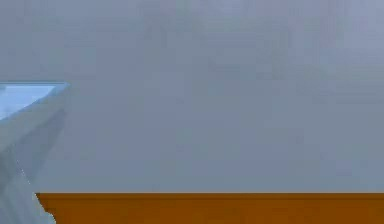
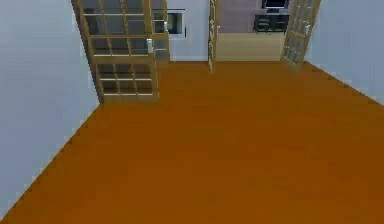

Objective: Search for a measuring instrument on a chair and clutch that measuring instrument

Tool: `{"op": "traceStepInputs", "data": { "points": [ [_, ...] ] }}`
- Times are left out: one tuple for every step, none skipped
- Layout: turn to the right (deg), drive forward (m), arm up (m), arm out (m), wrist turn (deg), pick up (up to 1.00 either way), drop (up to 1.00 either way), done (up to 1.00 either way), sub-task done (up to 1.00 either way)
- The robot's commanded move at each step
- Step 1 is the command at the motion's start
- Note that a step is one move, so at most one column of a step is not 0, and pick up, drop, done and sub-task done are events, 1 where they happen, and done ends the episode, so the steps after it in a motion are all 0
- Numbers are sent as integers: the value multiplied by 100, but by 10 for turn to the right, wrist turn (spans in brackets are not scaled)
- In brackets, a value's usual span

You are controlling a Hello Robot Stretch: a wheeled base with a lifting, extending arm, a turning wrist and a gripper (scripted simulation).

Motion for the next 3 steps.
{"op": "traceStepInputs", "data": {
  "points": [
    [450,0,0,0,0,0,0,0,0],
    [450,0,0,0,0,0,0,0,0],
    [0,100,0,0,0,0,0,0,0]
  ]
}}
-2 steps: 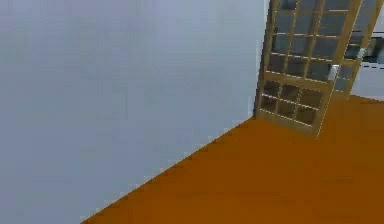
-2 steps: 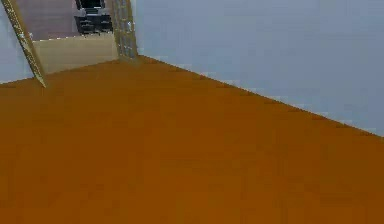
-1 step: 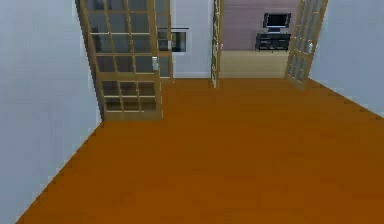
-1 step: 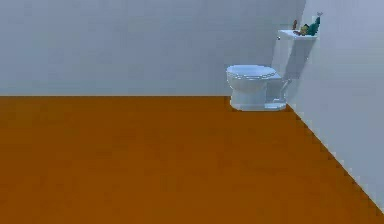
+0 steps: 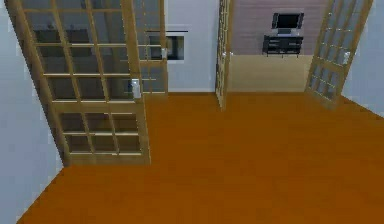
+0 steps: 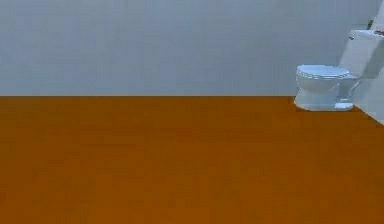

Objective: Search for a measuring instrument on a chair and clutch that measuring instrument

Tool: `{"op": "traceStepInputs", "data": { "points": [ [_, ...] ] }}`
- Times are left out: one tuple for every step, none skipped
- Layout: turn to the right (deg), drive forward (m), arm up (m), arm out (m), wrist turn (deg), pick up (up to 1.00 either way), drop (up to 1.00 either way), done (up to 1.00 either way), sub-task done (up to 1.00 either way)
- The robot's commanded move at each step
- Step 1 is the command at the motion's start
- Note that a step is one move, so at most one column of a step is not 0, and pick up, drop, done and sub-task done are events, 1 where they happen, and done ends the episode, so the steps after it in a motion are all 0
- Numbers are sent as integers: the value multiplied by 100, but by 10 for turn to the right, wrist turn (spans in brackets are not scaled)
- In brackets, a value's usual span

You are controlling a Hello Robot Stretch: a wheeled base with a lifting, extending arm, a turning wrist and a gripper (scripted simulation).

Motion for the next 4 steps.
{"op": "traceStepInputs", "data": {
  "points": [
    [30,0,0,0,0,0,0,0,0],
    [0,100,0,0,0,0,0,0,0],
    [0,50,0,0,0,0,0,0,0],
    [0,50,0,0,0,0,0,0,0]
  ]
}}
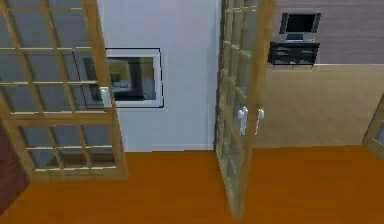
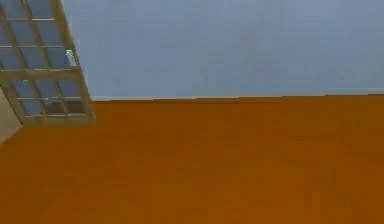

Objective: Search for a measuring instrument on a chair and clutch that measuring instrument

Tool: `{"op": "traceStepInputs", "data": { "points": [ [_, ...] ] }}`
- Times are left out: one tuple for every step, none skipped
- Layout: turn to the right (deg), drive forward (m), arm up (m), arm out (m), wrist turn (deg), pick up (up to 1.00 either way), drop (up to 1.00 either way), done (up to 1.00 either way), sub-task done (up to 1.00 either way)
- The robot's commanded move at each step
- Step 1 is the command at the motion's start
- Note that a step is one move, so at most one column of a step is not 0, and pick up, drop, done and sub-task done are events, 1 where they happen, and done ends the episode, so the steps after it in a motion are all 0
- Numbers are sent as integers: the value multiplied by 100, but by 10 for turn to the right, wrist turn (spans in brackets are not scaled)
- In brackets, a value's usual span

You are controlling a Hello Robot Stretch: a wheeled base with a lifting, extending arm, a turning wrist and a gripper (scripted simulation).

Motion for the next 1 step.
{"op": "traceStepInputs", "data": {
  "points": [
    [-450,0,0,0,0,0,0,0,0]
  ]
}}
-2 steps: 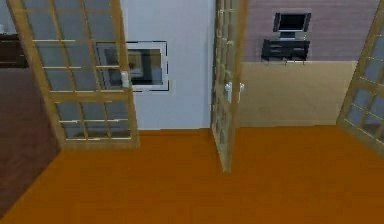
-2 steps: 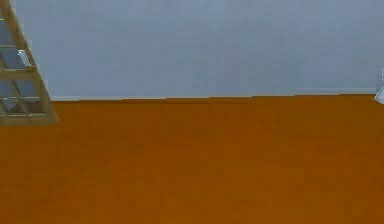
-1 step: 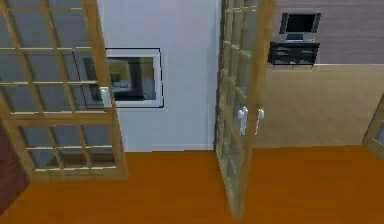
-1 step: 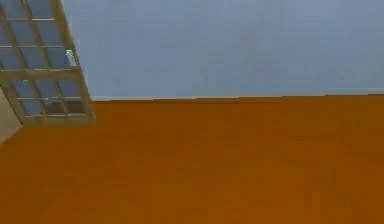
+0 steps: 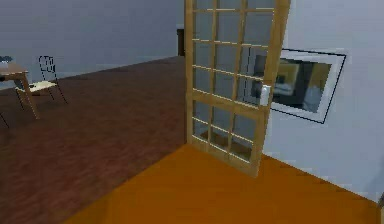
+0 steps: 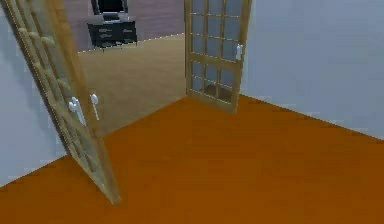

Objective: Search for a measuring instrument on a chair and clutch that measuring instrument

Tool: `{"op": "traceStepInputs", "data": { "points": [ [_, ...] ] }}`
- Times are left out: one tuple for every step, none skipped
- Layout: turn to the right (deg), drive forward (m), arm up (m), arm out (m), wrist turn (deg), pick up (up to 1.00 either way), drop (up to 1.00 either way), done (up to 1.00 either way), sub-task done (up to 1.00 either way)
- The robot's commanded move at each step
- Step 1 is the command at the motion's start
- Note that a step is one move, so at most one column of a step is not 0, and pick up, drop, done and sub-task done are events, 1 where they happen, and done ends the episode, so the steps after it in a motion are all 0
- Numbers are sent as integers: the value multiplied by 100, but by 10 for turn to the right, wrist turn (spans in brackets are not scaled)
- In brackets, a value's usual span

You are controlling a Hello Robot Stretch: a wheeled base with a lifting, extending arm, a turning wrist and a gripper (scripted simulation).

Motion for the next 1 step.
{"op": "traceStepInputs", "data": {
  "points": [
    [0,45,0,0,0,0,0,0,0]
  ]
}}
